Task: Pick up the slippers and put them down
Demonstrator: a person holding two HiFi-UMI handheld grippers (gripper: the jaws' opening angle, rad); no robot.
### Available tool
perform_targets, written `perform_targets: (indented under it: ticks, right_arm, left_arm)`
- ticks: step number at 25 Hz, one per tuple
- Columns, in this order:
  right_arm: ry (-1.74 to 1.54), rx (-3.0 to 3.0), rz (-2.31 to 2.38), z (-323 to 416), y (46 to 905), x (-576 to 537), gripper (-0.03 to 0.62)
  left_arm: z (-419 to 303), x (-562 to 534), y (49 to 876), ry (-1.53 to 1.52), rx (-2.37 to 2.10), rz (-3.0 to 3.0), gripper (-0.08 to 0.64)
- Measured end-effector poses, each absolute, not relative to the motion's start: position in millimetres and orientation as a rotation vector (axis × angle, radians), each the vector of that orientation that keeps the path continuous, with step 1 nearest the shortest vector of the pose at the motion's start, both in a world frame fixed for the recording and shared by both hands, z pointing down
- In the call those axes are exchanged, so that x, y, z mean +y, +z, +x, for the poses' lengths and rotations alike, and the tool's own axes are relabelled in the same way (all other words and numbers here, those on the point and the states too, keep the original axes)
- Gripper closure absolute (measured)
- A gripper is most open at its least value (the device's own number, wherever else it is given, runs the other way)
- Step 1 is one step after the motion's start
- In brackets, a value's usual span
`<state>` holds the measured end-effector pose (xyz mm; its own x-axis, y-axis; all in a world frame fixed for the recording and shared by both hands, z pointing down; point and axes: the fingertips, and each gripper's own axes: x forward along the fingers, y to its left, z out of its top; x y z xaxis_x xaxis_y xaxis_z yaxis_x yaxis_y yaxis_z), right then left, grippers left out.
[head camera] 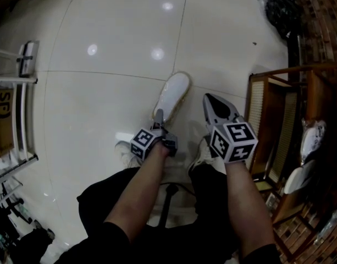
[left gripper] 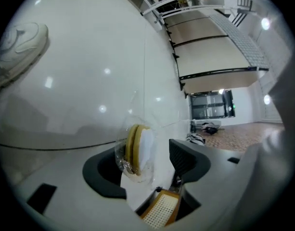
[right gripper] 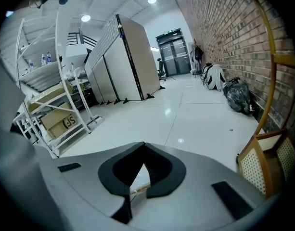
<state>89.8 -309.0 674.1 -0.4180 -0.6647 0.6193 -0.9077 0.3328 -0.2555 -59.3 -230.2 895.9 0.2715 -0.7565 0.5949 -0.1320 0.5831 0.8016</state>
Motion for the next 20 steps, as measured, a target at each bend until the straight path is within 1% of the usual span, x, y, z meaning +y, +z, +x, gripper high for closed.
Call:
perform_targets:
  ticks: [4, 6, 8, 11, 16, 18, 20]
  right_arm:
    - [0.819, -2.200, 1.406, 95, 671, -310, 0.583]
    - [0.819, -2.204, 1.415, 97, 669, -310, 0.584]
    - [0.816, -2.212, 1.420, 98, 667, -311, 0.583]
    - [0.806, -2.223, 1.417, 96, 665, -312, 0.583]
    - [0.807, -2.233, 1.424, 96, 663, -315, 0.583]
    - [0.803, -2.236, 1.428, 96, 662, -316, 0.583]
    - [0.795, -2.238, 1.427, 96, 660, -317, 0.583]
  left_arm:
    - [-52, -198, 914, -0.292, -1.295, 0.824, 0.286]
    - [-47, -185, 919, -0.215, -1.295, 0.791, 0.228]
    - [-41, -177, 923, -0.148, -1.291, 0.775, 0.188]
    - [-40, -172, 926, 0.028, -1.309, 0.805, 0.148]
    - [-48, -180, 910, 0.502, -1.381, 1.129, 0.147]
    - [-44, -189, 901, 0.558, -1.366, 1.233, 0.147]
    - [-41, -205, 891, 0.532, -1.366, 1.300, 0.148]
